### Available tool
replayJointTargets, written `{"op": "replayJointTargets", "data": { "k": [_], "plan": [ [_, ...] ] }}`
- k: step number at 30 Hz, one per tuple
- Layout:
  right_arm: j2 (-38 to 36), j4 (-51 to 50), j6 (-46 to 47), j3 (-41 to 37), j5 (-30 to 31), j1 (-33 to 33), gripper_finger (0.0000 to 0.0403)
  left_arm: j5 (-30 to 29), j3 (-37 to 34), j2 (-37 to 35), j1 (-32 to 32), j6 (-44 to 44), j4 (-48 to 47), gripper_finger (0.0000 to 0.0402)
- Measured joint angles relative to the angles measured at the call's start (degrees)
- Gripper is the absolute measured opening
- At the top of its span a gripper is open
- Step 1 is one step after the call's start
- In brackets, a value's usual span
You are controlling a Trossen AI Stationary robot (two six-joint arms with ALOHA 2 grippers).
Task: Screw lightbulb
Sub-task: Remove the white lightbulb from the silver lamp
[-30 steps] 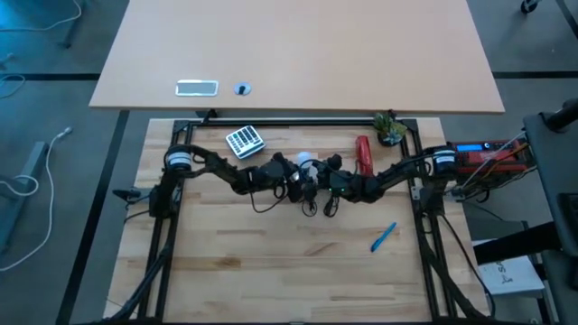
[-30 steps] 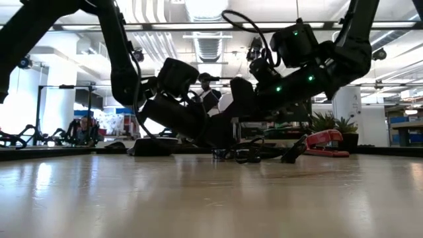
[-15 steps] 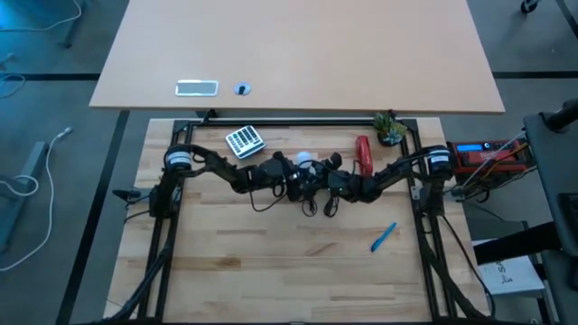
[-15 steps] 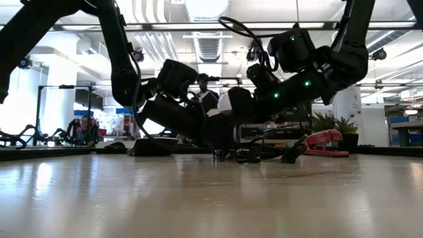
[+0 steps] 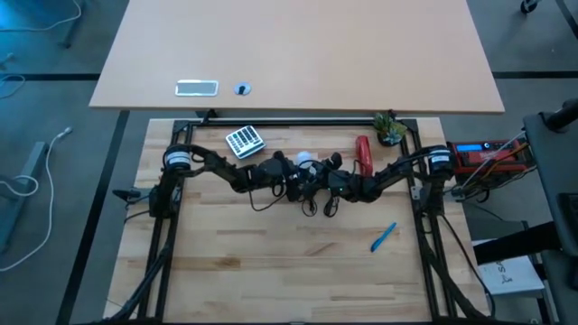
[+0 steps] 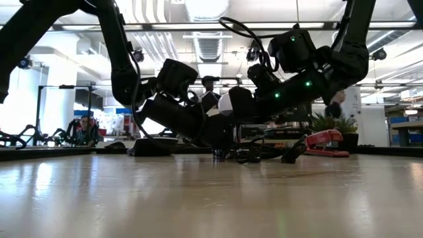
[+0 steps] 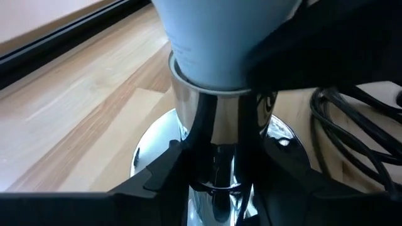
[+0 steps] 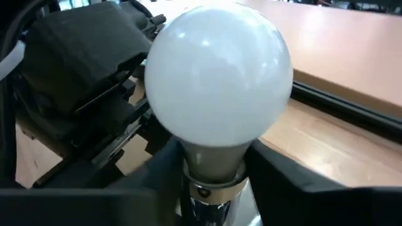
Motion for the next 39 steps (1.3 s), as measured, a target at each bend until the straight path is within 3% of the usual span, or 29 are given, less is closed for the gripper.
{"op": "replayJointTargets", "data": {
  "k": [5,9,16,23,30,39],
  "plan": [
    [0.0,-0.9,1.9,0.1,0.6,-0.9,0.0302,1.4,0.1,0.0,0.0,1.6,0.0,0.0162],
    [0.1,-1.1,1.7,0.4,0.3,-1.3,0.0334,3.9,0.1,0.0,-0.1,2.3,0.0,0.0162],
    [0.2,-1.0,-3.2,1.1,-1.0,-1.3,0.0289,4.4,0.0,0.0,-0.2,1.7,-0.1,0.0161],
    [0.2,-0.6,-3.9,1.1,-4.0,-1.2,0.0157,4.6,0.0,0.0,-0.2,1.8,0.1,0.0161],
    [0.0,-0.6,-4.6,1.0,-4.7,-0.3,0.0152,6.8,-0.1,-1.2,-0.2,3.6,-1.0,0.0161],
    [-4.3,-2.2,-1.2,-0.8,-12.6,1.3,0.0152,14.0,-1.4,-11.4,-0.3,12.5,-16.2,0.0154]
  ]
}}
